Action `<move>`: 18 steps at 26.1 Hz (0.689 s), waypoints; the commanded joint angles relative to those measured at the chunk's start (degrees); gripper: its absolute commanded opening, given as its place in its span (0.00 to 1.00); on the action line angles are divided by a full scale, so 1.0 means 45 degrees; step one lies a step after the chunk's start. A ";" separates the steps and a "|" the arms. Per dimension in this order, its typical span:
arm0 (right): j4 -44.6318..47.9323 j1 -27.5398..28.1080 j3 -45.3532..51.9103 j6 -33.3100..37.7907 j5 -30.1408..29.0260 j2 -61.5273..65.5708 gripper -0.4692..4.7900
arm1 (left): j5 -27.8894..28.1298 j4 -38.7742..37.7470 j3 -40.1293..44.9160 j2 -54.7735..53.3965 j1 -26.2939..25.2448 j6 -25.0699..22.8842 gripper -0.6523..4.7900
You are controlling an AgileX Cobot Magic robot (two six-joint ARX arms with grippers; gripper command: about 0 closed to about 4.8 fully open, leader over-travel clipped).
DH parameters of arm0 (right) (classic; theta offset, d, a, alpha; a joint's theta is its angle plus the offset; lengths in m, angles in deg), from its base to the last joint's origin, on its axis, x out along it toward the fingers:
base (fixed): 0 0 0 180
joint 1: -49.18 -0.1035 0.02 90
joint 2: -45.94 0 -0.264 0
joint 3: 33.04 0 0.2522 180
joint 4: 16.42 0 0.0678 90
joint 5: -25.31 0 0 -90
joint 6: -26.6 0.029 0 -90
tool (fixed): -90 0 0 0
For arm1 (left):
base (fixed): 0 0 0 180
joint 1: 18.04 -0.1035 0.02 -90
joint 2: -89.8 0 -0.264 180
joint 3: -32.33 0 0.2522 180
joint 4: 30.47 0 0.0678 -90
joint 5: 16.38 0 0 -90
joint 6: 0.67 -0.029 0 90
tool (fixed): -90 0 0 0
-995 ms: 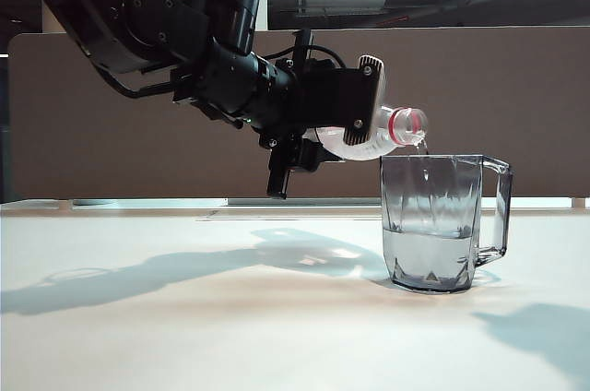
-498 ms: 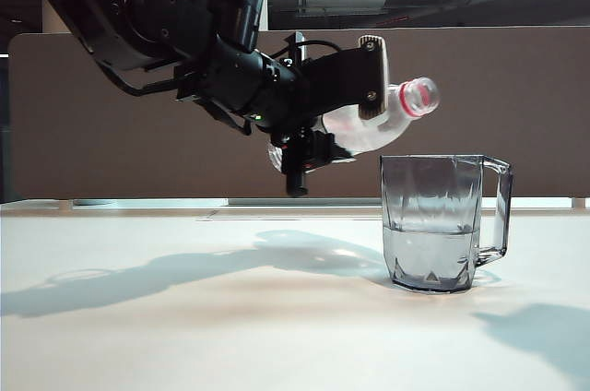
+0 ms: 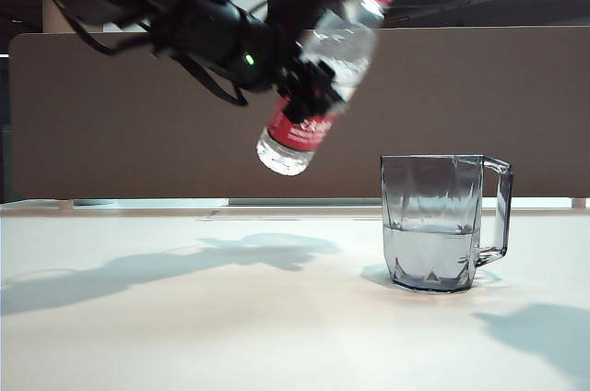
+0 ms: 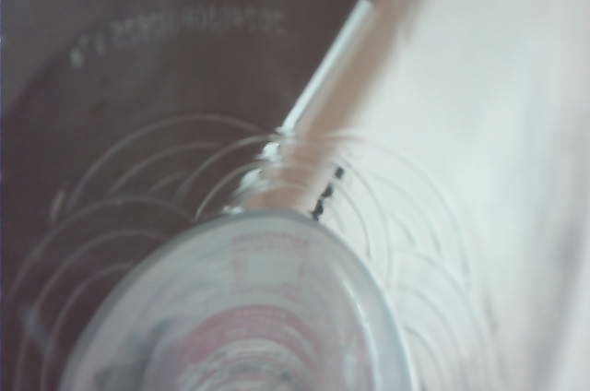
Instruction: Pick up the mineral water bottle with the left hand on the table and pour water into the mug until it's half full.
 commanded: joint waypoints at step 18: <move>0.0219 0.0015 -0.0078 -0.0010 -0.0058 -0.0005 0.07 | -0.0024 0.0563 0.3633 0.2647 -0.1627 0.8568 0.54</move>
